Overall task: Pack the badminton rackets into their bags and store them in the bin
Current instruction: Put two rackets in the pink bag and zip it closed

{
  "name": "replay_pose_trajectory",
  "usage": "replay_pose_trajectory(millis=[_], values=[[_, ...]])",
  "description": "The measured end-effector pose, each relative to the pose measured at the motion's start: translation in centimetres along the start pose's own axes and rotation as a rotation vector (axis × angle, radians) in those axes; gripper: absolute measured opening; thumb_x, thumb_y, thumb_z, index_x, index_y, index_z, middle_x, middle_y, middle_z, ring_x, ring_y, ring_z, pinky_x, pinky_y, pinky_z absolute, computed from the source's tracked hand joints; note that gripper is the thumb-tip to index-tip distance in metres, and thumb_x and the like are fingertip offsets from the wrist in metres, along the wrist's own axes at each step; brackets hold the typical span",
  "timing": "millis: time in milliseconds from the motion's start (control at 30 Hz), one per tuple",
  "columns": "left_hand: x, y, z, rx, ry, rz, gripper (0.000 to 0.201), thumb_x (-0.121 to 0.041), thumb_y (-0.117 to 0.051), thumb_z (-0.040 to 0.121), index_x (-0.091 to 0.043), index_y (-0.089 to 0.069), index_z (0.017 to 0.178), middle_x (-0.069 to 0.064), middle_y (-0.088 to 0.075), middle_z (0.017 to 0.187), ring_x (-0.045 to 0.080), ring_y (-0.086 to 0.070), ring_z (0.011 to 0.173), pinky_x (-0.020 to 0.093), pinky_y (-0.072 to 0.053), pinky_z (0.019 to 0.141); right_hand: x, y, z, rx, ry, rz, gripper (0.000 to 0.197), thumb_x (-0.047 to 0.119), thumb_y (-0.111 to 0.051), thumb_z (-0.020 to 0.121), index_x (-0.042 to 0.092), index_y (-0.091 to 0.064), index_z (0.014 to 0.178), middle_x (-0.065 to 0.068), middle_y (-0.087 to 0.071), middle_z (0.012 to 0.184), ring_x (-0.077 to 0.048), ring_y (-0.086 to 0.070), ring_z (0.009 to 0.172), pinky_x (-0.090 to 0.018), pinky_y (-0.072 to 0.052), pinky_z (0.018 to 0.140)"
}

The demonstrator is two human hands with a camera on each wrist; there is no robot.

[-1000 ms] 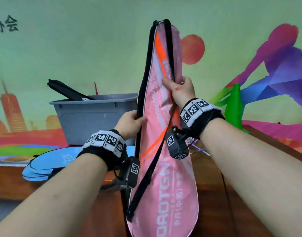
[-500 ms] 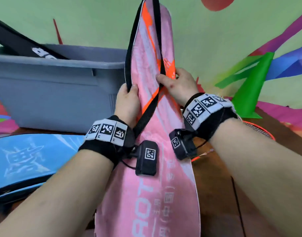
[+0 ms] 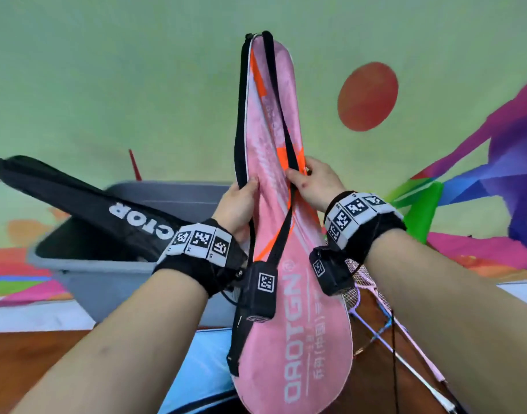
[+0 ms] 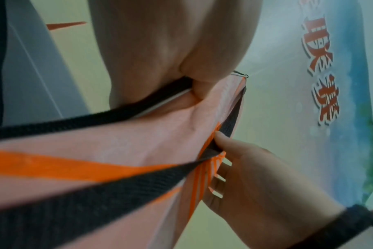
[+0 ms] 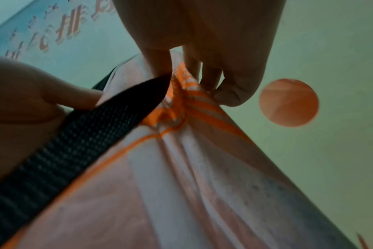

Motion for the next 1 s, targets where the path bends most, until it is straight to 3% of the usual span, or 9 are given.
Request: replay_pose_trajectory(millis=[67,133,200,300,400,500,667,800,1000], values=[[-3.4,1.1,0.5,-0.08,0.005,-0.027,0.056,-0.044,-0.056,0.084,-0.003,-0.058,0.122,0.011,-0.067,0.116,0.024,-0.065,0.105,0.042,-0.047,0.1,3.6,0.3,0.9,0.013,0.045,0.036,0.026,0.027,-0.058,0.091,0.019,-0.063,0.116,0.002,-0.066,0.104,-0.018,-0.06,0.095,-0.018,-0.037,0.075],[-6.7,2.4,1.3,-0.114,0.005,-0.065,0.064,-0.051,-0.057,0.076,-0.004,-0.061,0.119,0.011,-0.067,0.116,0.024,-0.065,0.106,0.042,-0.047,0.1,7.7,0.5,2.0,-0.005,0.102,0.044,0.029,0.031,-0.059,0.089,0.021,-0.062,0.117,0.001,-0.068,0.109,-0.021,-0.062,0.1,-0.025,-0.044,0.085],[-9.7,3.3,1.8,-0.112,-0.013,-0.119,0.056,-0.05,-0.057,0.08,-0.005,-0.064,0.113,0.013,-0.07,0.11,0.025,-0.068,0.1,0.042,-0.05,0.096,10.6,0.4,3.4,-0.015,0.158,0.029,0.036,0.035,-0.06,0.087,0.022,-0.058,0.121,-0.002,-0.068,0.111,-0.025,-0.062,0.103,-0.036,-0.046,0.095],[-13.8,4.8,2.6,-0.162,-0.086,-0.209,0.047,-0.046,-0.052,0.091,-0.004,-0.065,0.109,0.016,-0.069,0.11,0.027,-0.069,0.097,0.042,-0.053,0.09,12.8,-0.7,5.1,0.038,0.205,-0.002,0.055,0.046,-0.065,0.078,0.02,-0.052,0.124,-0.004,-0.066,0.116,-0.027,-0.061,0.105,-0.04,-0.046,0.096],[-16.9,5.5,3.5,-0.188,-0.152,-0.346,0.052,-0.046,-0.047,0.094,-0.003,-0.059,0.12,0.017,-0.066,0.118,0.029,-0.067,0.103,0.048,-0.052,0.092,11.9,-2.3,6.4,0.178,0.125,-0.099,0.101,0.063,-0.07,0.065,0.019,-0.026,0.145,-0.01,-0.045,0.141,-0.029,-0.045,0.128,-0.042,-0.036,0.109],[-19.4,5.5,3.5,-0.242,-0.229,-0.453,0.044,-0.041,-0.042,0.098,-0.005,-0.061,0.114,0.013,-0.07,0.108,0.024,-0.069,0.095,0.038,-0.056,0.079,11.4,-3.3,7.8,0.259,0.115,-0.166,0.12,0.065,-0.072,0.062,0.022,-0.004,0.151,-0.011,-0.028,0.151,-0.031,-0.032,0.137,-0.039,-0.029,0.113],[-22.2,8.3,3.6,-0.415,-0.363,-0.607,0.04,-0.032,-0.041,0.099,-0.004,-0.06,0.12,0.013,-0.066,0.119,0.025,-0.064,0.109,0.042,-0.047,0.1,14.5,-5.8,10.8,0.296,0.28,-0.107,0.114,0.061,-0.071,0.067,0.022,-0.005,0.152,-0.009,-0.019,0.155,-0.028,-0.025,0.141,-0.04,-0.025,0.116],[-22.9,12.5,3.3,-0.484,-0.412,-0.716,0.035,-0.03,-0.041,0.1,-0.01,-0.065,0.085,0.007,-0.072,0.088,0.02,-0.068,0.092,0.036,-0.05,0.093,17.0,-10.3,11.5,0.354,0.366,-0.093,0.107,0.063,-0.066,0.071,0.025,-0.007,0.151,-0.006,-0.01,0.158,-0.025,-0.016,0.145,-0.043,-0.021,0.118],[-21.3,20.0,5.1,-0.517,-0.455,-0.917,0.03,-0.022,-0.041,0.099,-0.012,-0.062,0.08,0.002,-0.066,0.083,0.018,-0.064,0.092,0.034,-0.045,0.102,18.6,-18.5,12.4,0.42,0.342,-0.103,0.097,0.057,-0.066,0.076,0.026,-0.012,0.151,-0.005,-0.01,0.158,-0.025,-0.018,0.145,-0.041,-0.022,0.118]])
Point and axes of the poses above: each hand's wrist, its own z-axis towards the middle knuckle, its own y-axis out of the back of the hand, x = y × z, the point moved 3 cm from there along z, towards the middle knuckle
